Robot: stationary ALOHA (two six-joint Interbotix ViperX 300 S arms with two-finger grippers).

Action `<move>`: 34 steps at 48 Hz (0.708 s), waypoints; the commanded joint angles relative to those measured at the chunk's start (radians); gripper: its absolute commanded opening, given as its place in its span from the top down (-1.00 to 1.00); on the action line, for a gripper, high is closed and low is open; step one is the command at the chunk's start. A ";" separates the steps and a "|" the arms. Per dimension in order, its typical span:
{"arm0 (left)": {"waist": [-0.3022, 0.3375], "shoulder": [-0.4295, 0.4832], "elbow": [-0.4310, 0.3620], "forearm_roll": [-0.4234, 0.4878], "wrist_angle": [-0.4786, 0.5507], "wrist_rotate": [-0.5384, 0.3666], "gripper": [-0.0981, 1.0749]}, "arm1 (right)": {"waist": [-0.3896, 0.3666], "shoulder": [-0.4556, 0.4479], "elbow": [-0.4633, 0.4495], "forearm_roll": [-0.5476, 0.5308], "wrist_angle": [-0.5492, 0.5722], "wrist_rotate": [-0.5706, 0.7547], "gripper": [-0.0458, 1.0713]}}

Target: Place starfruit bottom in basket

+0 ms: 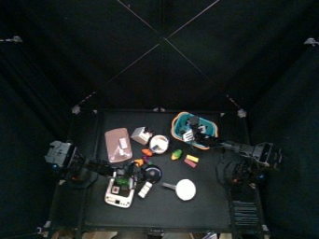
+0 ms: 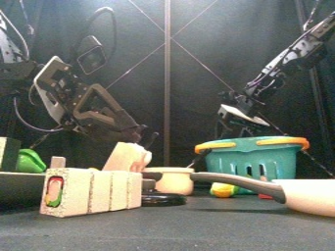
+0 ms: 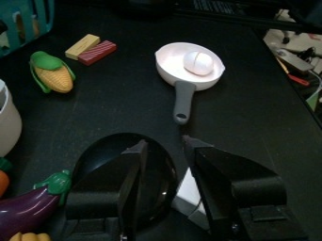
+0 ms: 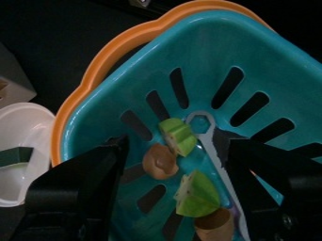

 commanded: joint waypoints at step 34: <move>-0.008 -0.011 -0.037 -0.017 -0.005 0.000 -0.48 | 0.011 -0.026 -0.003 -0.035 0.009 -0.002 -0.87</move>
